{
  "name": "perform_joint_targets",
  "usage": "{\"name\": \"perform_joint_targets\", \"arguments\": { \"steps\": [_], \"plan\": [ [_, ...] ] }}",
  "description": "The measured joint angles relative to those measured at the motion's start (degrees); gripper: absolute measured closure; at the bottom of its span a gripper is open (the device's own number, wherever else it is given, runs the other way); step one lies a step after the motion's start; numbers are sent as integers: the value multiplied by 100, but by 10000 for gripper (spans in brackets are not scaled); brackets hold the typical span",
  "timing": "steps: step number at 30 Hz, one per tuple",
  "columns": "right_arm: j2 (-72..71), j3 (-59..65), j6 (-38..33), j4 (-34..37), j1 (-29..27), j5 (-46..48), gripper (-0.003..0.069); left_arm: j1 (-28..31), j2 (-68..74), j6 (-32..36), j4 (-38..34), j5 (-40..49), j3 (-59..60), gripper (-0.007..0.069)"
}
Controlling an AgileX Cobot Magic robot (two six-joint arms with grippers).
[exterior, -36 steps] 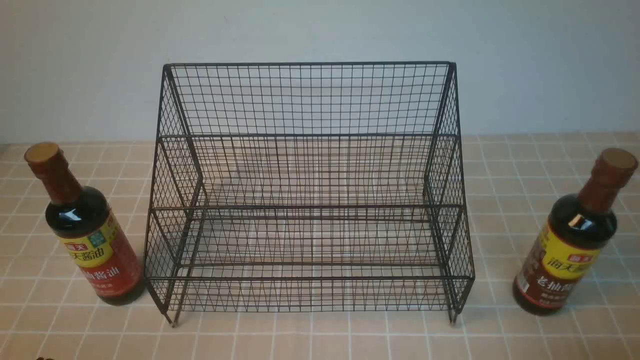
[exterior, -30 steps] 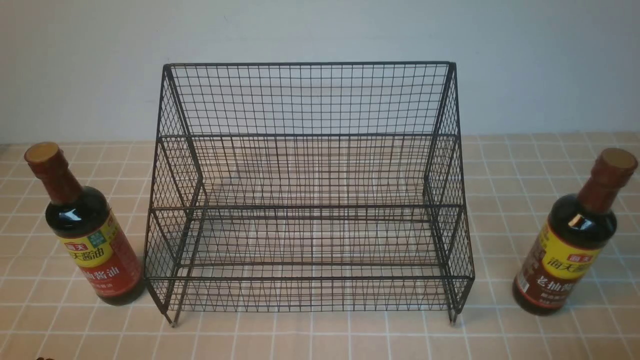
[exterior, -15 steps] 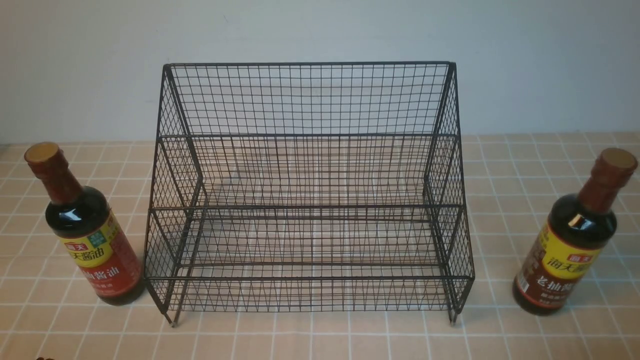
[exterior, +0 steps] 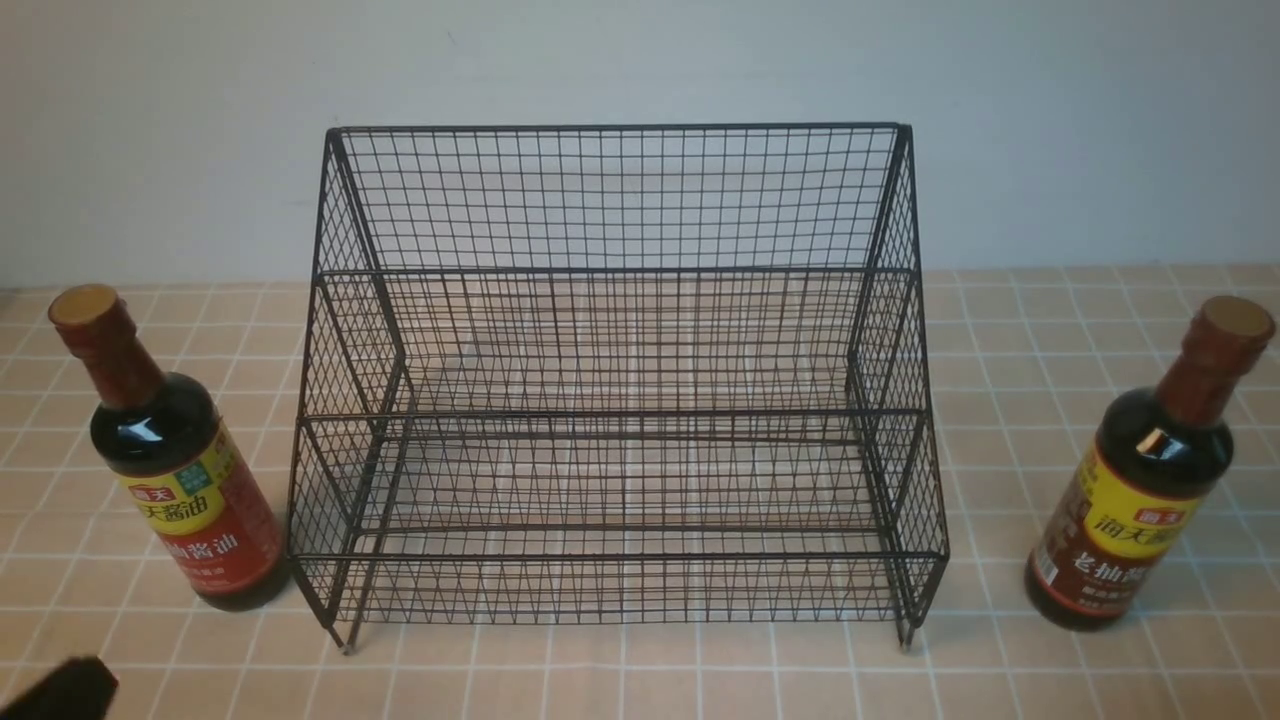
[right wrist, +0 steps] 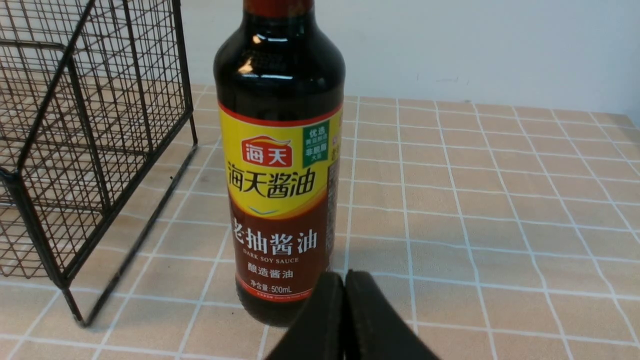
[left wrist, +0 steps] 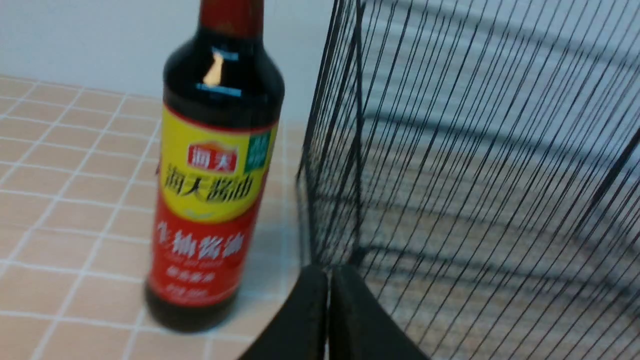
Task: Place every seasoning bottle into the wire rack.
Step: Use the left arm to grab the condiment bottle closest to it
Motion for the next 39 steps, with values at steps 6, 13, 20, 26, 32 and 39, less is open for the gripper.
{"name": "perform_joint_targets", "arguments": {
  "steps": [6, 13, 20, 26, 32, 39],
  "plan": [
    [0, 0, 0, 0, 0, 0, 673, 0, 0, -234, -1280, -1564, 0, 631],
    [0, 0, 0, 0, 0, -5, 673, 0, 552, 662, -1353, -906, -1655, 631],
    [0, 0, 0, 0, 0, -5, 673, 0, 3455, 1321, -859, 3019, -4064, 631],
    [0, 0, 0, 0, 0, -5, 673, 0, 5427, 992, 515, 5377, -5842, 631],
    [0, 0, 0, 5, 0, -5, 673, 0, 6833, 433, 1544, 6260, -8123, 627],
    [0, 0, 0, 5, 0, -5, 673, 6, 7852, 433, 2206, 6314, -9039, 627]
  ]
}}
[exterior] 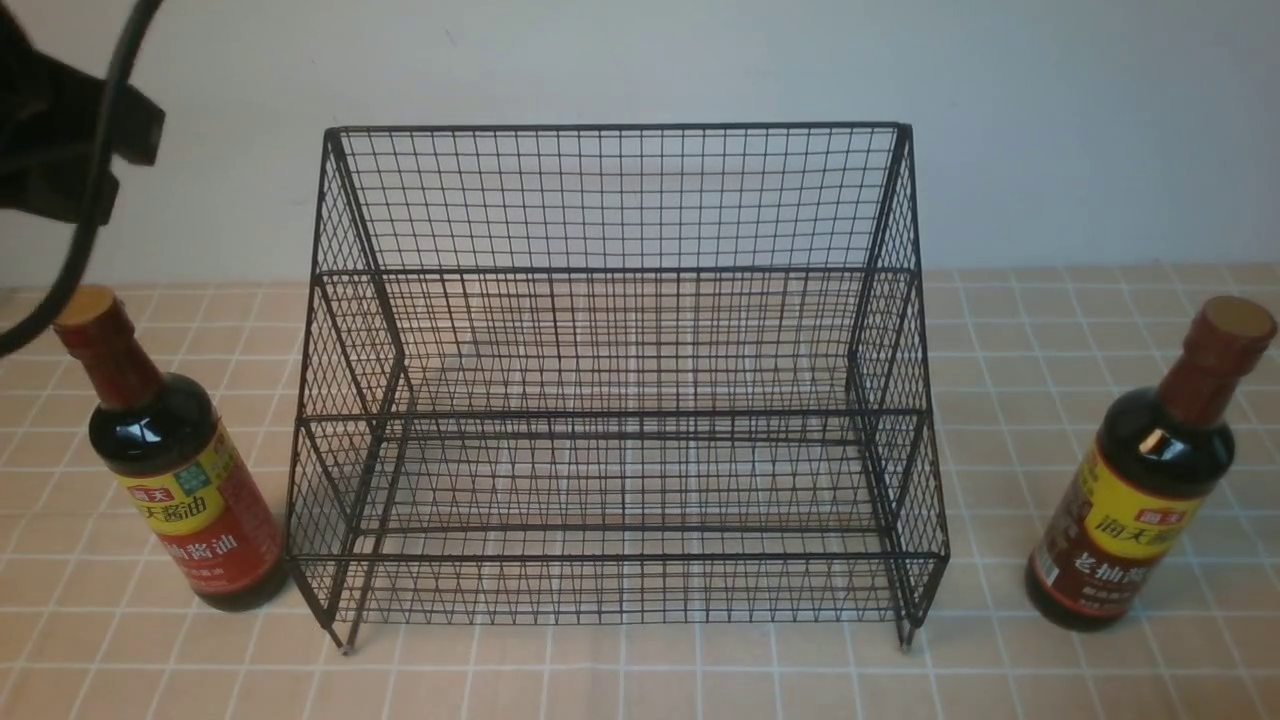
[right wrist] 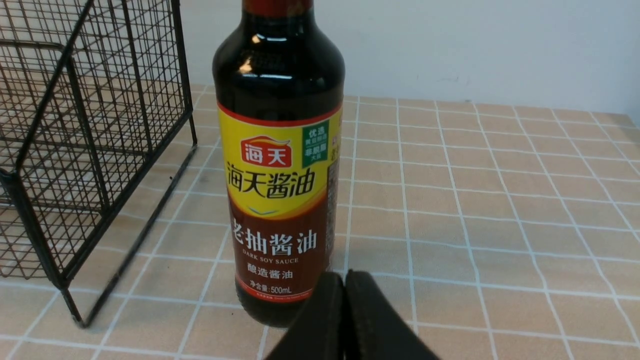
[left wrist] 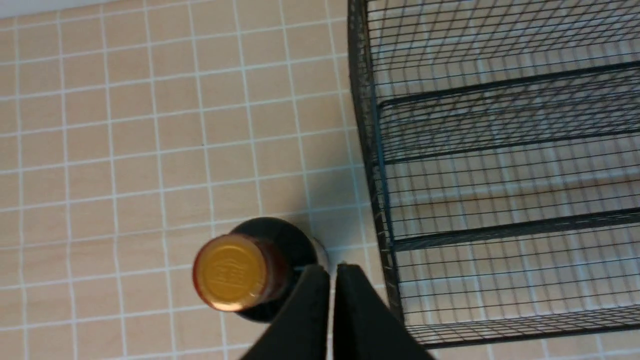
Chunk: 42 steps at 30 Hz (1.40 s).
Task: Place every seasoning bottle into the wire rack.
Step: Use the left arm to grab the condiment bottle closest to it
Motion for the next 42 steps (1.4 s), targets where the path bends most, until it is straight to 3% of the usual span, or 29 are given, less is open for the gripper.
{"name": "perform_joint_targets", "arguments": {
  "steps": [6, 11, 16, 19, 21, 22, 26, 29, 36, 42],
  "plan": [
    [0, 0, 0, 0, 0, 0, 673, 440, 169, 0, -141, 7, 0, 617],
    [0, 0, 0, 0, 0, 0, 673, 1344, 158, 158, -939, 12, 0, 617],
    [0, 0, 0, 0, 0, 0, 673, 1407, 158, 715, -1296, 12, 0, 589],
    [0, 0, 0, 0, 0, 0, 673, 1407, 158, 1079, -1352, 12, 0, 490],
    [0, 0, 0, 0, 0, 0, 673, 1409, 171, 1230, -1328, 12, 0, 375],
    [0, 0, 0, 0, 0, 0, 673, 1409, 185, 1239, -1328, 12, 0, 363],
    [0, 0, 0, 0, 0, -5, 673, 1409, 436, 1334, -1322, 12, 6, 91],
    [0, 0, 0, 0, 0, -5, 673, 1413, 600, 1384, -1322, 6, 78, -27],
    [0, 0, 0, 0, 0, -5, 673, 1367, 932, 1525, -1272, 5, 118, -59],
    [0, 0, 0, 0, 0, -5, 673, 1113, 1210, 1412, -830, -1, 118, -5]
  ]
}}
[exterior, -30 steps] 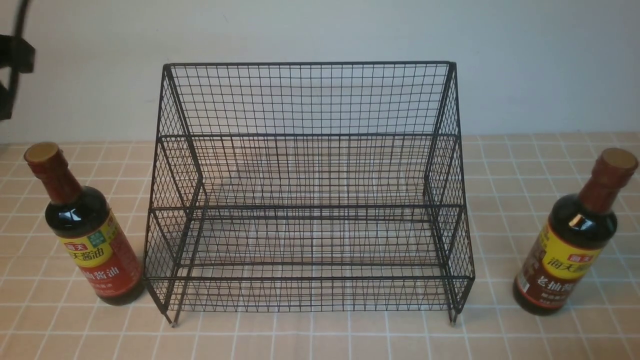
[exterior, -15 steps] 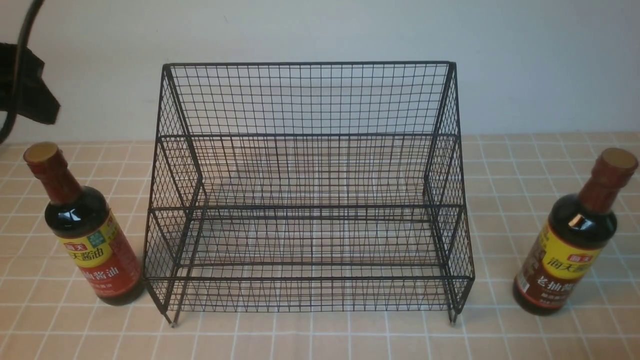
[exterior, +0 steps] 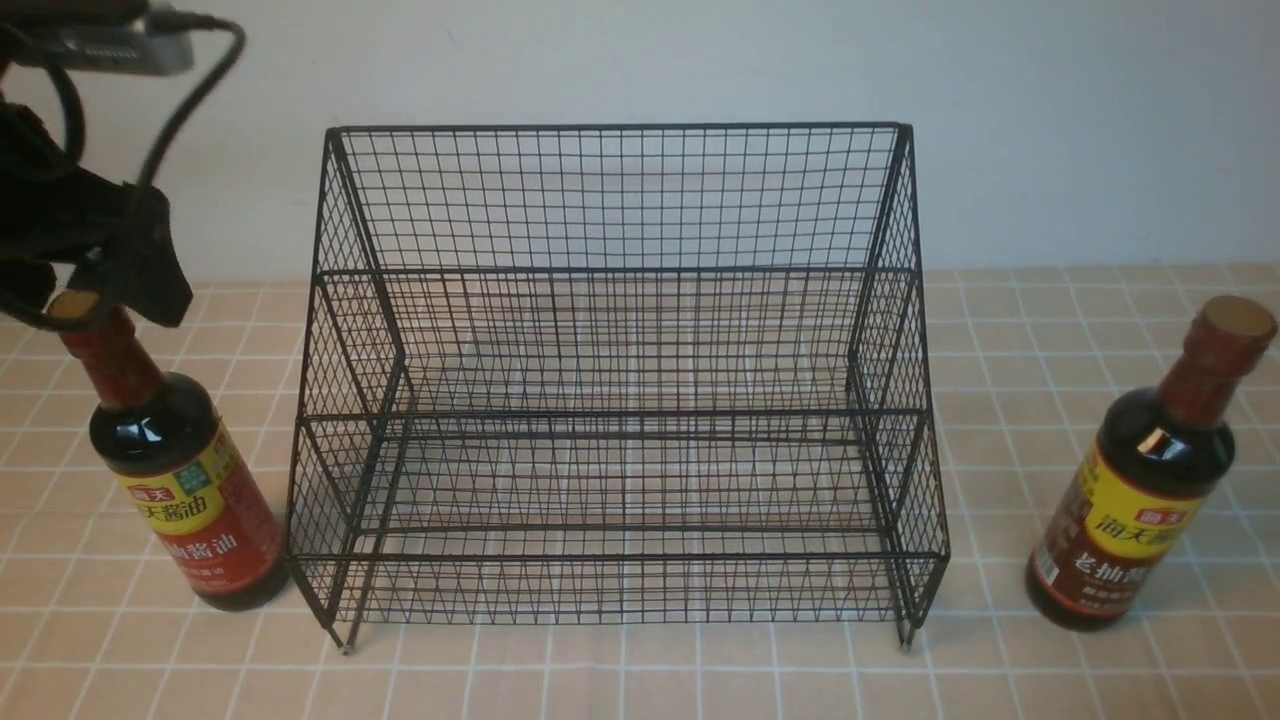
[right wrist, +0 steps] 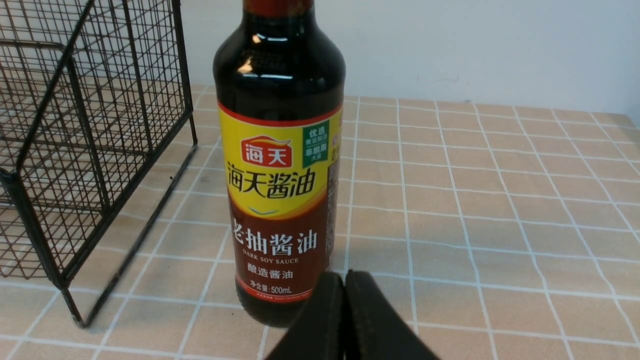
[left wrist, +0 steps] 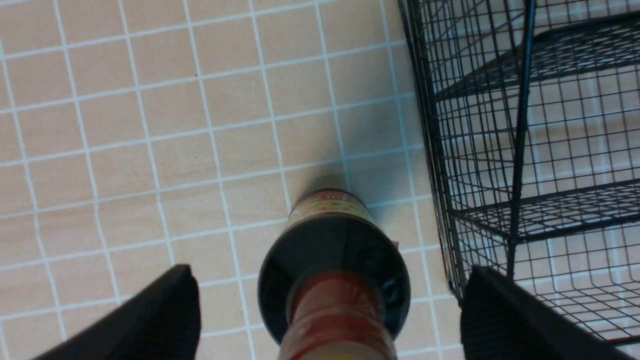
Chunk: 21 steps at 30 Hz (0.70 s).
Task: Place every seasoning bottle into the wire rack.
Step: Use the left arm to grab the condiment bottle closest to it
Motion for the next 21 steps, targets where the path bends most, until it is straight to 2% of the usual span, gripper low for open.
{"name": "perform_joint_targets", "arguments": {
  "steps": [7, 14, 21],
  "plan": [
    [0, 0, 0, 0, 0, 0, 673, -29, 261, -289, 130, -10, 0, 85],
    [0, 0, 0, 0, 0, 0, 673, -29, 309, -724, 152, -16, 84, 94],
    [0, 0, 0, 0, 0, 0, 673, -29, 291, -856, 157, -28, 456, 96]
  ]
}}
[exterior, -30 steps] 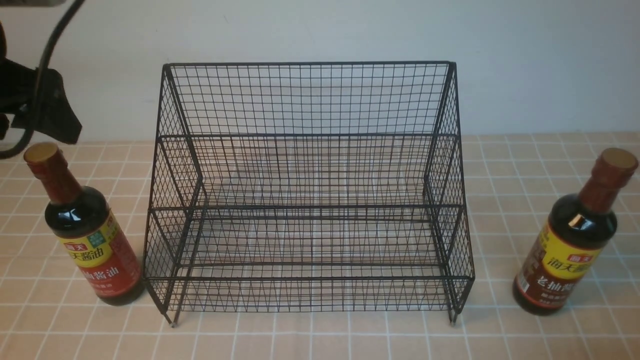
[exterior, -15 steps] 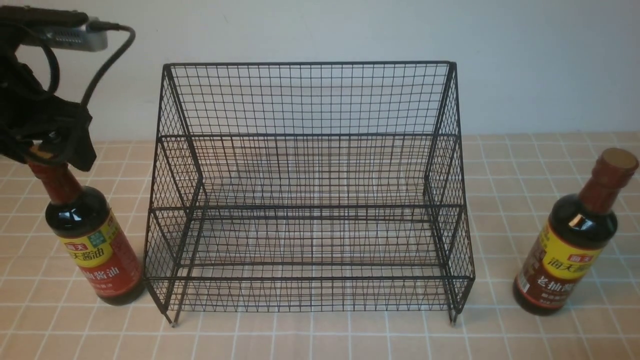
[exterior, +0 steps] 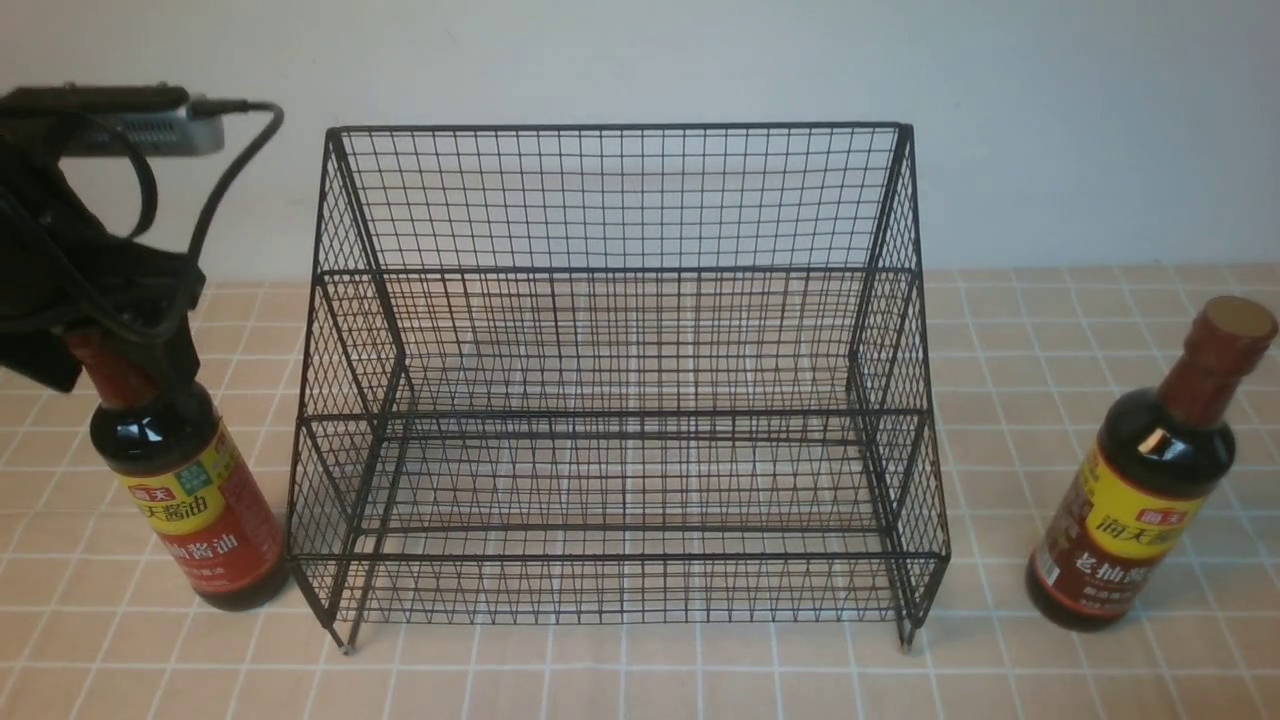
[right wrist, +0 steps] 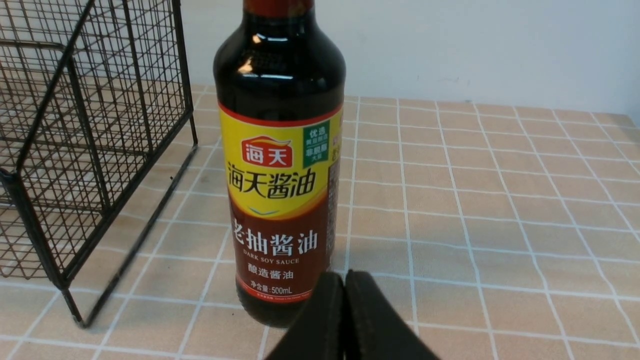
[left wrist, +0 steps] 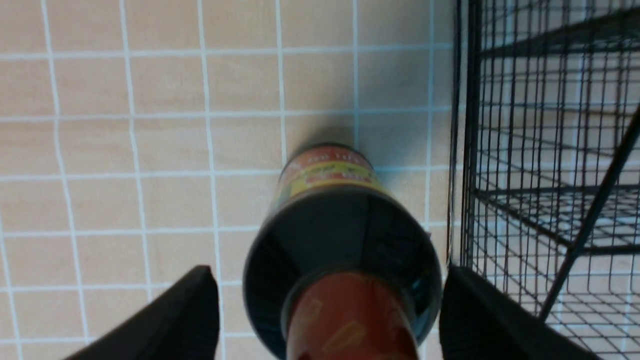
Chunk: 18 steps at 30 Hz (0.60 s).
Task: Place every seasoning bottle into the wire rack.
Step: Use the left arm to grab the condiment bottle closest to it
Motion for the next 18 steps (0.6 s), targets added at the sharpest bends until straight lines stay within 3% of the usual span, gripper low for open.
{"name": "perform_joint_targets", "arguments": {
  "steps": [13, 18],
  "plan": [
    [0, 0, 0, 0, 0, 0, 673, 0, -17, 0, 0, -7, 5, 97],
    [0, 0, 0, 0, 0, 0, 673, 0, -17, 0, 0, -7, 5, 200]
  ]
}}
